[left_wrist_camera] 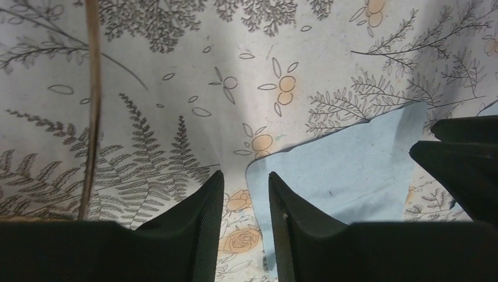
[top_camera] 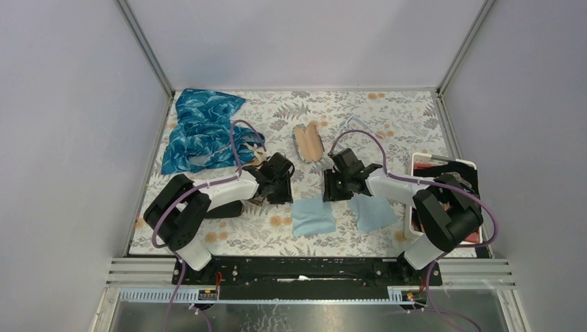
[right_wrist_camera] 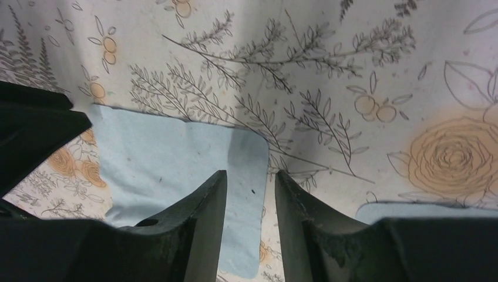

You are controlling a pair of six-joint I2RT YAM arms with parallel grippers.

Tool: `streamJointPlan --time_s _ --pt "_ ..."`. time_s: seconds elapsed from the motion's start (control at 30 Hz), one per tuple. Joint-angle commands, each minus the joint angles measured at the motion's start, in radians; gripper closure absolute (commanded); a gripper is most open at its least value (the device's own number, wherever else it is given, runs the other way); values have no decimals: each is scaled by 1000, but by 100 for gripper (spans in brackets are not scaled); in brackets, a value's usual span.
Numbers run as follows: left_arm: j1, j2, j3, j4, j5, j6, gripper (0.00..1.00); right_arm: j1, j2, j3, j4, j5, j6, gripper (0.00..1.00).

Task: Organize the sunglasses
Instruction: Fold the glasses cleaning cloth at the center of the board.

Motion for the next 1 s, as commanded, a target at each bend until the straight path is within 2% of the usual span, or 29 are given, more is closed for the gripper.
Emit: streamJointPlan --time_s 0.0,0.27,0.4,0.63,0.77,0.97 --pt "0 79 -10 -13 50 29 64 -1 36 35 36 -12 -32 59" --pt "0 102 5 -17 65 36 77 -1 70 45 42 8 -47 63" --pt "0 97 10 -29 49 37 83 -2 73 60 30 15 -54 70" --pt "0 82 26 -47 18 34 100 -1 62 67 28 26 -53 87" --pt "0 78 44 -60 -8 31 100 -2 69 86 31 21 -42 100" --pt "5 62 65 -89 -67 22 100 -1 43 64 71 43 -13 100"
